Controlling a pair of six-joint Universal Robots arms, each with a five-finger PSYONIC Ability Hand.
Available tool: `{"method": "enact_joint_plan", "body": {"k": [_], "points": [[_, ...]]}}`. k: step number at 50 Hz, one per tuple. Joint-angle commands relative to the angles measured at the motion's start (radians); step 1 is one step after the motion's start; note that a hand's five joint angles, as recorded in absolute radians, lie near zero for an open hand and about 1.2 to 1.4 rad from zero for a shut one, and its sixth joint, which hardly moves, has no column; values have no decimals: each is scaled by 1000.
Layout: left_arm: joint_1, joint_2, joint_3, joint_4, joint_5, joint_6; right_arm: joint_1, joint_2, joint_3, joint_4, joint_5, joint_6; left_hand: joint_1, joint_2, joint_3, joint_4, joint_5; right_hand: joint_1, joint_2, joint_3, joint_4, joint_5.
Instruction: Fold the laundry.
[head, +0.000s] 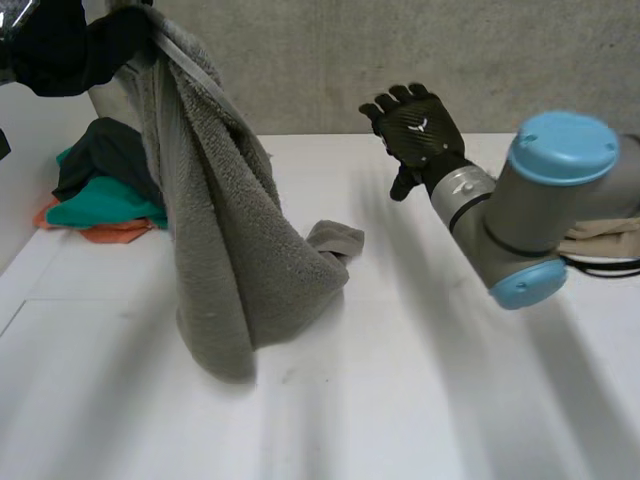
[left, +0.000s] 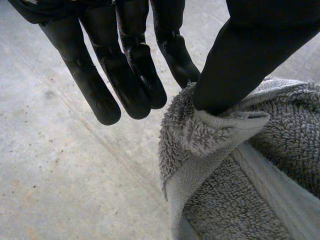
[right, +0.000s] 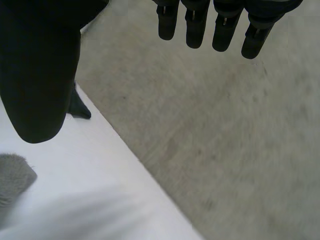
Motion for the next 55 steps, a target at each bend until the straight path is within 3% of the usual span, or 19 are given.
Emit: {"method": "enact_joint_plan", "body": {"k": [1, 7, 15, 16, 19, 23, 24, 26, 27, 28, 34, 42, 50, 55], "points": [[-7, 46, -35, -4, 8, -12, -7, 55, -76, 96, -297, -93, 248, 197, 203, 196, 242, -42, -30, -26, -29, -42], [-11, 91, -61, -5, 12, -20, 59, 211, -227, 276, -363, -113, 248, 197, 203, 196, 242, 16, 28, 33, 30, 16], [-8, 117, -75, -16, 15, -31, 148, 343, -262, 235, -385, -127, 248, 197, 203, 196, 242, 257, 269, 273, 271, 257], [-7, 117, -77, -17, 16, -29, 154, 351, -264, 224, -384, -119, 248, 197, 203, 196, 242, 341, 353, 358, 355, 341], [4, 114, -83, -14, 17, -31, 156, 365, -291, 179, -367, -87, 248, 197, 203, 196, 242, 1171, 1183, 1188, 1185, 1171], [44, 94, -84, -8, 23, -32, 110, 351, -377, 40, -156, -41, 248, 197, 203, 196, 242, 1173, 1186, 1190, 1187, 1173], [67, 82, -81, -1, 26, -37, 84, 323, -401, -18, -12, -13, 248, 197, 203, 196, 242, 1173, 1186, 1190, 1187, 1173], [88, 66, -77, 10, 26, -43, 55, 285, -406, -78, 117, 22, 248, 197, 203, 196, 242, 1173, 1186, 1190, 1187, 1173], [105, 50, -69, 22, 26, -51, 26, 239, -391, -136, 196, 66, 248, 197, 203, 196, 242, 1173, 1186, 1190, 1187, 1173], [113, 43, -66, 32, 25, -54, 15, 213, -376, -158, 202, 83, 248, 197, 203, 196, 242, 1173, 1186, 1190, 1187, 1173], [128, -47, -44, 104, -18, -86, -68, -17, -139, -273, 219, 157, 248, 197, 203, 196, 242, 1173, 1186, 1190, 1187, 1173], [67, -222, -81, 156, -81, -75, -141, -250, 262, -270, 210, 142, 248, 197, 203, 196, 242, 1173, 1186, 1190, 1187, 1173], [4, -484, -149, 167, -104, 1, -160, -300, 624, -209, 123, 32, 248, 197, 203, 196, 242, 1173, 1186, 1190, 1187, 1173], [-24, -595, -176, 147, -141, 97, -151, -260, 713, -109, 104, -94, 248, 197, 203, 196, 242, 1173, 1186, 1190, 1187, 1173]]}}
